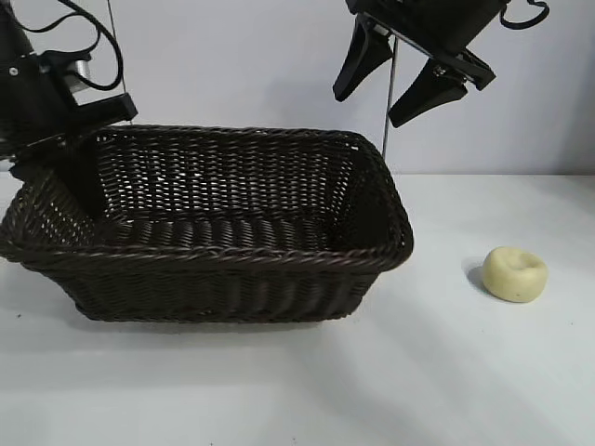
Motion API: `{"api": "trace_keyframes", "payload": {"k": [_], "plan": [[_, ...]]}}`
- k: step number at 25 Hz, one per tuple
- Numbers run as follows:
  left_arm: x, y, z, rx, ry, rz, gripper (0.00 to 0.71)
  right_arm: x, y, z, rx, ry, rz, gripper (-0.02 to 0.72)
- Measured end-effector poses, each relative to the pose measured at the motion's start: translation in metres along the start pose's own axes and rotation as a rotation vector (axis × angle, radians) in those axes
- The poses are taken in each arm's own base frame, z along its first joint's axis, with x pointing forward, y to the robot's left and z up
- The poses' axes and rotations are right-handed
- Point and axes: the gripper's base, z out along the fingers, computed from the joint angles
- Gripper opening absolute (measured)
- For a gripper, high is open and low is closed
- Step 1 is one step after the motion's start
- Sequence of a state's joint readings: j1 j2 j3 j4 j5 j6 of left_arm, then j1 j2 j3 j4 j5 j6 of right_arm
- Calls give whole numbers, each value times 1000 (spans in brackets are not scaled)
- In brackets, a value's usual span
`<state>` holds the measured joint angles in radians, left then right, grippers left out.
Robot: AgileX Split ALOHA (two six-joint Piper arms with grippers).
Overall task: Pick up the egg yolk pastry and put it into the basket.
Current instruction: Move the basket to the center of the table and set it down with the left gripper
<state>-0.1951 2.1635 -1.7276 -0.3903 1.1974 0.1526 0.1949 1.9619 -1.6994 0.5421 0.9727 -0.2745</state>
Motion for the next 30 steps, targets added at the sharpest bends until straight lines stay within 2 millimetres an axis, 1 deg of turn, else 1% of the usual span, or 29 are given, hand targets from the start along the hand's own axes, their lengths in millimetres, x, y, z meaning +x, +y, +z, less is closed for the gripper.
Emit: {"api": "trace_keyframes", "payload": {"k": [2, 10, 12, 15, 16, 17, 18, 19, 21, 22, 23, 25, 27, 30], "plan": [[-4, 2, 6, 1, 5, 0, 107, 0, 0, 0, 0, 0, 0, 537], [-8, 14, 32, -11, 32, -6, 106, 0, 0, 0, -1, 2, 0, 537], [-9, 15, 35, -8, 36, -10, 106, 0, 0, 0, -1, 4, 0, 537], [-9, 15, 36, -9, 32, -10, 108, 1, 0, 0, -2, 7, 0, 537], [-9, 15, 36, -9, 30, -9, 119, 1, 0, 0, -2, 8, 0, 537], [-10, 15, 36, -9, 28, -9, 149, 1, 0, 0, -2, 8, 0, 537], [-10, 15, 36, -6, 26, -10, 204, 1, 0, 0, -2, 8, 0, 537], [-10, 15, 36, -4, 26, -11, 262, 1, 0, 0, -2, 8, 0, 537], [-10, 14, 35, -2, 23, -12, 414, 1, 0, 0, -2, 8, 0, 537], [-10, 14, 35, -1, 21, -12, 473, 1, 0, 0, -2, 8, 0, 537], [-10, 13, 34, -1, 19, -11, 506, 1, 0, 0, -2, 8, 0, 537], [-10, 12, 28, -3, 7, -5, 547, 1, 0, 0, -2, 8, 0, 537], [-9, 8, 17, -14, -12, 10, 561, 1, 0, 0, -2, 8, 0, 537], [-4, 0, -12, -43, -45, 45, 569, 1, 0, 0, -2, 8, 0, 537]]}}
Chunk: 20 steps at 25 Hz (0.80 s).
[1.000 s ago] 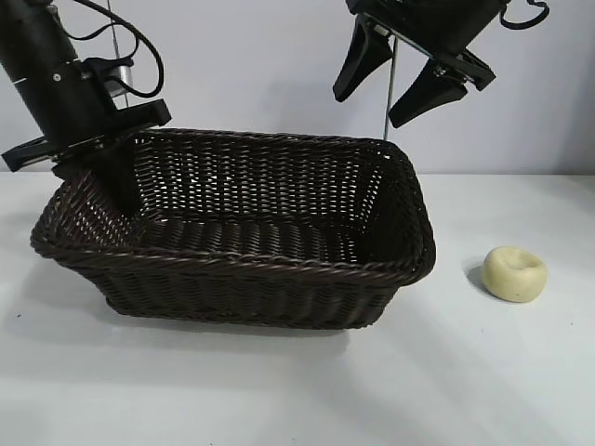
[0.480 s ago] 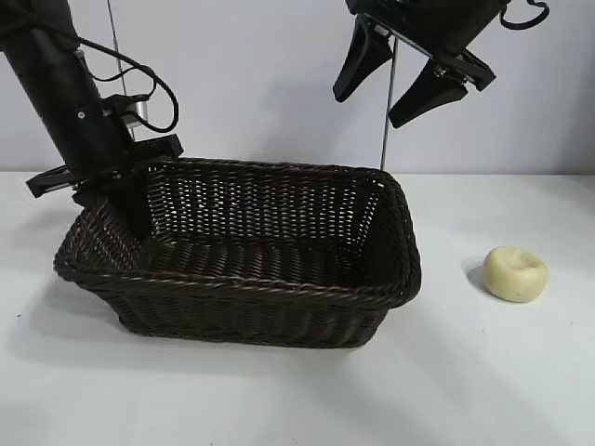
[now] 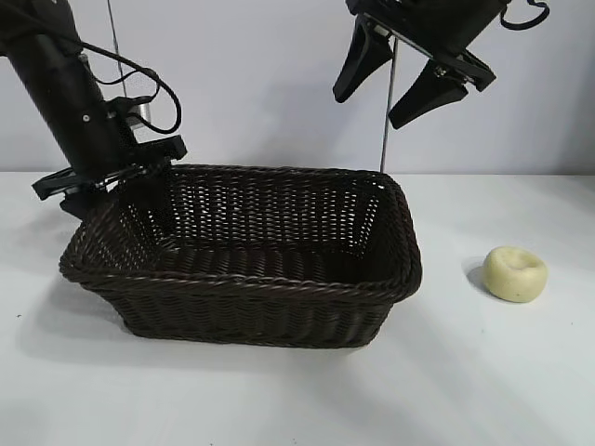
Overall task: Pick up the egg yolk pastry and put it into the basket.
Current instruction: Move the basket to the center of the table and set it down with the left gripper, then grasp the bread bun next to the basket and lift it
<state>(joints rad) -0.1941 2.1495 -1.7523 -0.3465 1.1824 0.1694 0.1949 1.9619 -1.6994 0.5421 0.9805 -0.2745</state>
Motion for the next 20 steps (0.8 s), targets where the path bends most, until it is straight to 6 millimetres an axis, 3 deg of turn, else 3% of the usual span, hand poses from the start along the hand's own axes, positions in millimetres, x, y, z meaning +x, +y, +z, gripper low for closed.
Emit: {"api": "trace_keyframes", "payload": {"k": [7, 9, 14, 20], "plan": [[22, -32, -92, 4, -175, 61, 571, 2, 0, 0, -5, 18, 13, 537], [34, -39, -107, 17, -198, 57, 571, 2, 1, 0, -6, 23, 16, 537], [65, -44, -100, 97, -234, -12, 571, 4, 1, 0, -12, 45, 16, 537], [62, -47, -79, 253, -320, -155, 571, 5, 1, 0, -13, 50, 16, 537]]}}
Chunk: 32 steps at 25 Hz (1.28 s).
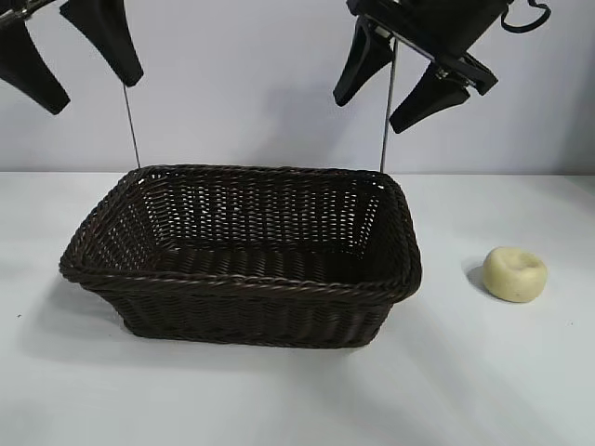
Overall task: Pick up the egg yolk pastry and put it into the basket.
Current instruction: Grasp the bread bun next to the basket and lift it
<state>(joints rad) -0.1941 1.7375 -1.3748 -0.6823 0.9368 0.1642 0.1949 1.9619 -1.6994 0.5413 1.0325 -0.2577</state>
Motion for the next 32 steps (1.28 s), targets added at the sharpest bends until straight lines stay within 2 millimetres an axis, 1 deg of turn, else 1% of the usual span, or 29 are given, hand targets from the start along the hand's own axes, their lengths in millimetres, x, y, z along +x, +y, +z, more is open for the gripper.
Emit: {"api": "trace_keyframes", "payload": {"k": [8, 11, 16, 19, 24, 26, 32], "plan": [[-5, 8, 24, 60, 13, -82, 571, 3, 0, 0, 5, 33, -5, 537], [-7, 9, 28, 68, 0, -101, 571, 5, -1, 0, 9, 56, -10, 537], [-8, 8, 28, 84, -9, -114, 571, 6, -3, -1, 25, 61, 6, 537], [-8, 8, 28, 86, -10, -107, 571, 6, -14, -5, 56, 70, 37, 537], [-8, 8, 28, 85, -11, -93, 571, 9, -47, -20, 119, 90, 117, 537], [-8, 8, 28, 85, -11, -92, 571, 12, -57, -25, 150, 115, 128, 537], [-8, 8, 28, 85, -11, -87, 571, 19, -69, -29, 257, 187, 100, 537]]}}
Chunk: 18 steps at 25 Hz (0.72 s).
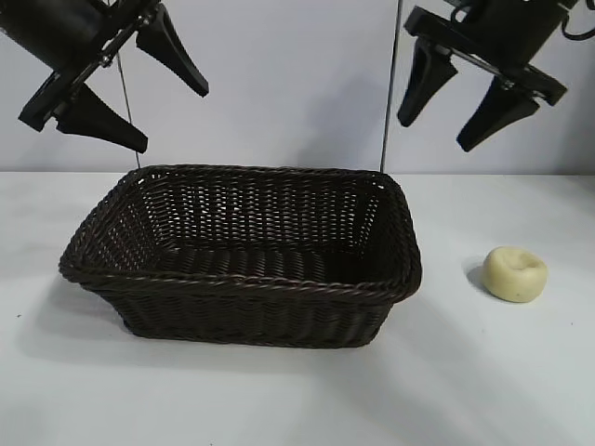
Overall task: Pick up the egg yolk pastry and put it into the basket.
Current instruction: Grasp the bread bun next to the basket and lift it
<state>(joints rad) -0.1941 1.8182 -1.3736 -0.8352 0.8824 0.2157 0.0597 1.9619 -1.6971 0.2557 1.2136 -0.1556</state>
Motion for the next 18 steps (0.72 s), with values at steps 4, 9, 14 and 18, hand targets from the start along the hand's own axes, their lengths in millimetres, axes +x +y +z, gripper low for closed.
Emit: {"api": "trace_keyframes", "payload": {"k": [4, 9, 14, 18], "plan": [[0, 0, 0, 0, 0, 3, 571, 6, -9, 9, 76, 47, 11, 537], [0, 0, 0, 0, 0, 4, 571, 11, -22, 49, 111, 125, 30, 537], [0, 0, 0, 0, 0, 7, 571, 8, -33, 87, 122, 148, 44, 537], [0, 0, 0, 0, 0, 8, 571, 10, -39, 107, 121, 190, 55, 537]]}}
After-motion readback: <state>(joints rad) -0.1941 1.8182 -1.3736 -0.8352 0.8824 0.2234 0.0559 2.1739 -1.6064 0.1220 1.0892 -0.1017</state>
